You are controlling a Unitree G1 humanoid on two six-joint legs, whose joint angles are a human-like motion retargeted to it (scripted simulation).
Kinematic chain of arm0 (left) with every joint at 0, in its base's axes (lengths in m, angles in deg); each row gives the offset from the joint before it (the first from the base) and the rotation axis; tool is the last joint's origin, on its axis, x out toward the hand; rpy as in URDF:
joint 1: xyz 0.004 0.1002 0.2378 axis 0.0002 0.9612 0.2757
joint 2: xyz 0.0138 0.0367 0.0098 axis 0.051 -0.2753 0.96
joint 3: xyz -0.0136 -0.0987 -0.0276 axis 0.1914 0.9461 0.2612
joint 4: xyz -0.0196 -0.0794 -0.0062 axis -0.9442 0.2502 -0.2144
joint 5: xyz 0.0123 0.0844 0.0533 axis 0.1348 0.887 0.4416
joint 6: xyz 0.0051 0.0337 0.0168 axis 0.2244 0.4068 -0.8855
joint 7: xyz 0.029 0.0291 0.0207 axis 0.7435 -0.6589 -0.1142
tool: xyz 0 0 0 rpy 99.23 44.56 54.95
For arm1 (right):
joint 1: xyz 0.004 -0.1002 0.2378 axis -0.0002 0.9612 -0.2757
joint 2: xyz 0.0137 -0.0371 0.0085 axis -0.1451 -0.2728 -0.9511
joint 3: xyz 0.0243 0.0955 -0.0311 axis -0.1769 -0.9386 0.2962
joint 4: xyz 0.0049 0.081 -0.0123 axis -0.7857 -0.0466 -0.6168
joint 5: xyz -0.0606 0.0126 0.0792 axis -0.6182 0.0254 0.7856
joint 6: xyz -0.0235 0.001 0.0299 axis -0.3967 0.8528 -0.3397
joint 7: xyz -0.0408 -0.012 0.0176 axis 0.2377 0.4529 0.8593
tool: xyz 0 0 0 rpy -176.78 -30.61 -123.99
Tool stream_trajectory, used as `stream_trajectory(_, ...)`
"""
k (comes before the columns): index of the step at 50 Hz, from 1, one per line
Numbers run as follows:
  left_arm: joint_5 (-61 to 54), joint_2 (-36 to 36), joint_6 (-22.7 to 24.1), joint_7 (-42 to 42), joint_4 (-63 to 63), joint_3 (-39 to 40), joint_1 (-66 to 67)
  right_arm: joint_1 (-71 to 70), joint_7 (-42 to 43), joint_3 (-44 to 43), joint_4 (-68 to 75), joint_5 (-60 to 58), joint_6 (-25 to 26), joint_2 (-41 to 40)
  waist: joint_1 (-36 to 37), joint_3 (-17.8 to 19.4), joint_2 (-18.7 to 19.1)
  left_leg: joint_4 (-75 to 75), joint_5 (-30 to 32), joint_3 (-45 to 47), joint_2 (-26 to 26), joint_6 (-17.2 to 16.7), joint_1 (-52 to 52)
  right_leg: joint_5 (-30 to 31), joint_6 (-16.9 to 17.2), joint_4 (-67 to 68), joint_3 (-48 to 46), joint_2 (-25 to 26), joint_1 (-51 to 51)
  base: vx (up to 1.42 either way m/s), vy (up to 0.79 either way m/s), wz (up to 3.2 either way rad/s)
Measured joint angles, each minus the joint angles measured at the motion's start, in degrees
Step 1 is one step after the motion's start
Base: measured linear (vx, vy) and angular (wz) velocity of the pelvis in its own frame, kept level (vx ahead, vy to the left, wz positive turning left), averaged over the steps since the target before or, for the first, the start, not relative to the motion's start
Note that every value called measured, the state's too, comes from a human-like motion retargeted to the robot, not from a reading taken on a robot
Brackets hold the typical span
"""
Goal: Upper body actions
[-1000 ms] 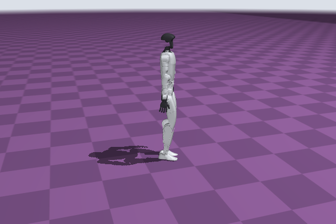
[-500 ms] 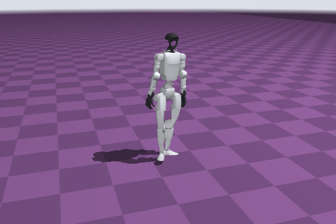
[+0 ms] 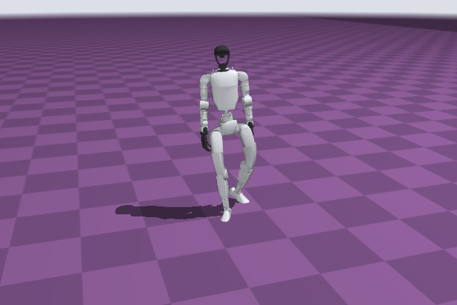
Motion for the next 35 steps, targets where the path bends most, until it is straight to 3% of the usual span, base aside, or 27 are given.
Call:
stream_trajectory(2, -0.11, -0.43, -0.26, 0.16, 0.41, -0.19, -0.25, -0.78, -0.03, 1.11, -0.77, -0.79, -0.31, -0.01, 1.45, 0.73, -0.40, 6.60, -0.91, -7.58, -0.17, -2.42, -4.08, 0.99, -0.26, 0.19, 2.93, 0.43, 0.00, -0.15, 0.02, -2.03)
stream_trajectory(5, -0.80, -1.56, 0.27, 0.16, 2.14, -0.15, -0.60, -1.77, 0.34, 3.10, -1.43, -1.32, -0.74, 0.16, 4.56, 3.05, -0.97, 7.05, -3.48, -19.96, -8.25, -5.97, -8.58, 2.47, -0.56, 0.73, 8.56, 1.66, 0.40, -0.21, 0.02, -2.33)
stream_trajectory(7, -1.15, -2.10, 0.92, -0.61, 3.47, -0.48, -1.15, -2.52, 0.51, 3.69, -1.40, -1.47, -0.73, 0.31, 5.71, 4.57, -0.73, 2.73, -5.64, -22.09, -10.19, -7.35, -8.89, 3.08, -0.52, 1.27, 11.70, 2.81, 0.58, -0.18, 0.01, -2.05)
stream_trajectory(12, -0.68, -2.49, 1.84, -1.36, 4.92, -2.10, -2.83, -2.94, -0.37, 2.97, -1.39, -2.23, -0.53, 1.13, 7.17, 6.20, 2.62, -14.86, -9.16, -23.17, -11.04, -7.47, -9.37, 4.44, -0.50, 1.61, 17.21, 8.22, 0.94, -0.05, 0.01, -1.84)
stream_trajectory(13, -0.55, -2.55, 1.87, -1.30, 4.99, -2.54, -2.97, -2.70, -0.31, 2.68, -1.37, -2.41, -0.55, 1.38, 7.38, 6.29, 3.51, -18.27, -5.25, -26.23, -11.99, -5.72, -10.14, 4.79, -0.50, 1.39, 18.37, 9.52, 1.31, 0.08, 0.00, -1.60)
stream_trajectory(15, -0.30, -2.69, 1.90, -1.37, 5.01, -3.36, -3.05, -1.99, 0.08, 2.00, -1.07, -2.70, -0.51, 2.05, 5.01, 5.58, 4.55, -19.48, -4.99, -39.47, -16.98, -5.32, -10.45, 5.31, -0.26, 0.99, 18.46, 10.26, 1.41, 0.14, 0.00, -1.00)
stream_trajectory(17, 0.01, -2.59, 1.71, -1.81, 4.88, -3.33, -3.20, -1.09, 0.86, 1.75, -0.54, -2.55, -0.17, 2.50, 2.98, 4.95, 5.22, -18.83, -5.62, -24.48, -10.43, -7.81, -9.58, 5.96, 0.12, 1.12, 19.74, 10.79, 0.98, 0.15, 0.00, -0.97)
stream_trajectory(20, 1.17, -1.95, 1.09, -2.23, 4.98, -2.52, -4.46, -0.35, 2.48, 0.64, 1.20, -0.71, 0.48, 2.93, -2.24, 5.32, 6.01, -21.70, -5.76, -23.95, -10.61, -7.71, -7.02, 6.34, 0.75, 0.80, 18.25, 10.80, 1.22, 0.04, 0.00, -0.39)
stream_trajectory(35, 1.37, -0.49, 1.23, -3.05, 6.22, -2.12, -5.25, 7.96, 2.47, -5.12, 5.40, 5.33, 3.66, 4.47, -3.18, 4.12, 6.34, -26.16, -5.85, -15.64, -11.12, -6.95, -3.74, 7.28, 2.06, 2.05, 24.31, 12.31, -0.28, 0.06, -0.04, -0.52)
